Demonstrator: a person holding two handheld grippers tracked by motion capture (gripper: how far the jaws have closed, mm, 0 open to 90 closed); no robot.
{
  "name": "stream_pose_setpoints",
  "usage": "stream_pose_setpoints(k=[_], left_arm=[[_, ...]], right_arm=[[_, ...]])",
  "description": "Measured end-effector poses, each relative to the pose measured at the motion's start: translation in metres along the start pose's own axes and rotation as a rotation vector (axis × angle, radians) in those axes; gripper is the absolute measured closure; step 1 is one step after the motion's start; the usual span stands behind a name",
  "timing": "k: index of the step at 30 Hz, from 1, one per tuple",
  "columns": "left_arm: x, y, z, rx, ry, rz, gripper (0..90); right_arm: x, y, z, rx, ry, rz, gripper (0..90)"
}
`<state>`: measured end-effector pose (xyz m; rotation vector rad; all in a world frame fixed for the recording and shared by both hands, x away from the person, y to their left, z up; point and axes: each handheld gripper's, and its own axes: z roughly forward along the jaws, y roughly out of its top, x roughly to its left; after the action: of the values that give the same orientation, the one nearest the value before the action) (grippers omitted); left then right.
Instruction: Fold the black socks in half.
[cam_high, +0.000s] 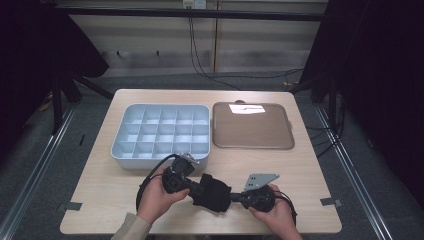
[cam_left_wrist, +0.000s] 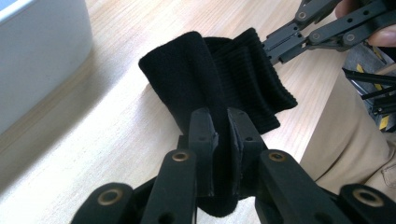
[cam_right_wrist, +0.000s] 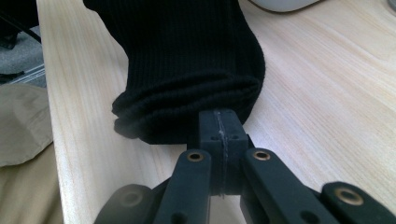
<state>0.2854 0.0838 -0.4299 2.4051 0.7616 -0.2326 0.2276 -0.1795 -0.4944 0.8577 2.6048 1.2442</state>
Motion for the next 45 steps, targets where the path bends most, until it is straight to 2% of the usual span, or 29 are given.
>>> stream_pose_setpoints(k=[16,28,45], left_arm=[[-0.004,0.005,0.001,0.011,-0.004,0.013,81.5],[-0.006,0.006,0.001,0.014,-0.001,0.007,81.5],[-0.012,0.012,0.008,0.021,-0.002,0.017,81.3]], right_arm=[[0.001,0.002,0.004,0.0,0.007,-0.009,90.0],[0.002,0.005,0.009,0.006,0.021,-0.015,90.0],[0.003,0.008,0.014,0.004,0.031,-0.032,90.0]])
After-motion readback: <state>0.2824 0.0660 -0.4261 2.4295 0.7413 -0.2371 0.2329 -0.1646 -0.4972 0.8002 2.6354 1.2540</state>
